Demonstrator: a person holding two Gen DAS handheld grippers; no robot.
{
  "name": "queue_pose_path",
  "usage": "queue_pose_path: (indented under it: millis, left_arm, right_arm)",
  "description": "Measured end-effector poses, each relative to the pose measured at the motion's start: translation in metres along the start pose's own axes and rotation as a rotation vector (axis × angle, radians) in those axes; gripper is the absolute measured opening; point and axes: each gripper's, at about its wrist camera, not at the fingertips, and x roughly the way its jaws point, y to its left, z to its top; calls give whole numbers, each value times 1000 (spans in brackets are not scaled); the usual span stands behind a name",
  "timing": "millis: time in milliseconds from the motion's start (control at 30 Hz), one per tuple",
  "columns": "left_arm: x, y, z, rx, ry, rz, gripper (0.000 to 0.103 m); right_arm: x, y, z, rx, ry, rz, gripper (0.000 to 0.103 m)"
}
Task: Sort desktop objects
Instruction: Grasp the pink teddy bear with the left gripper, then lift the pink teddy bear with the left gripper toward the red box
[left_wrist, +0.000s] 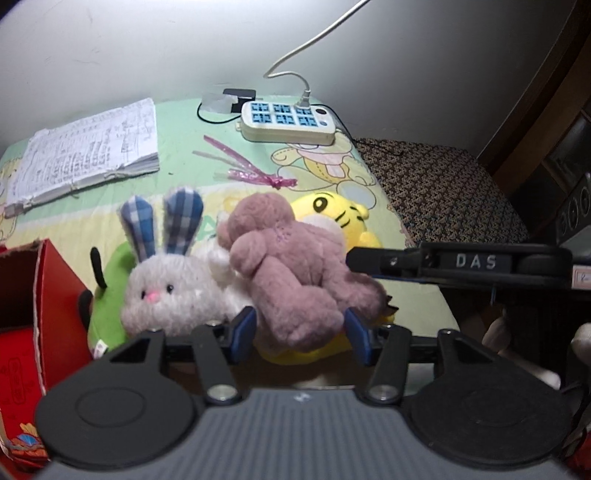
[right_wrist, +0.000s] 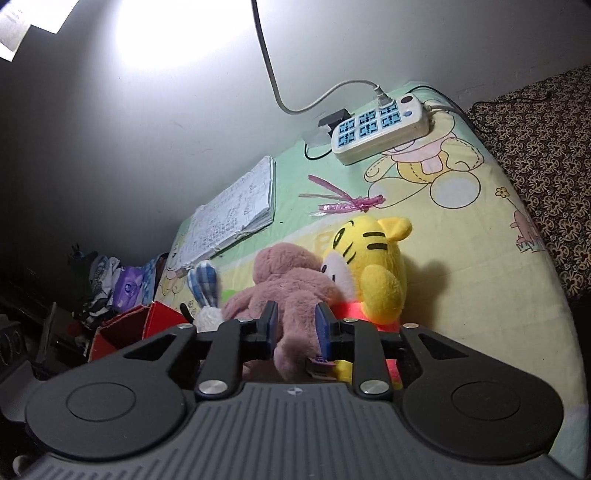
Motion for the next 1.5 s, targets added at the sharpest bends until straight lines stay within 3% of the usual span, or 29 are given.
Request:
queue_pose_path:
  millis: [67,133,267,500,700,900,1067,1267,1367,1500]
  left_arm:
    - [11,2,4,-11,15,-7,67]
    - [23,6,7,-39,48,-8,63]
    - [19,9,7,-40,20,-7,45]
    - [-11,14,-5,-6,-10,-45,42]
    - [-61,10,-45,81,-51,-109,42]
    - [-72,9,-99,149,23,-146,42]
    - [-45,12,-133,149,142,-158,42]
    - [-12,14,-159,145,244,-110,42]
    - [-9,20,-165,125,250,-86,49]
    - [-5,23,-162,127,214,-54,70]
  right_arm:
    - [13,-5,-1,25,23,0,31]
    - [25,-9,-3,39,51,6,41]
    - [33,-10,-8,98,70,48,30]
    - [6,19,-9,-2,-9,158,28]
    - [-31,43,-29,-129,-33,216,28]
    - [-52,44,-76,-165,73,252,28]
    - [-45,34,-119,-150,175,206,28]
    - [-19,13,-151,-85,265,131,28]
    - [-15,8,-162,-69,290,120,28]
    - [-9,-6,-166,-2,308,95,30]
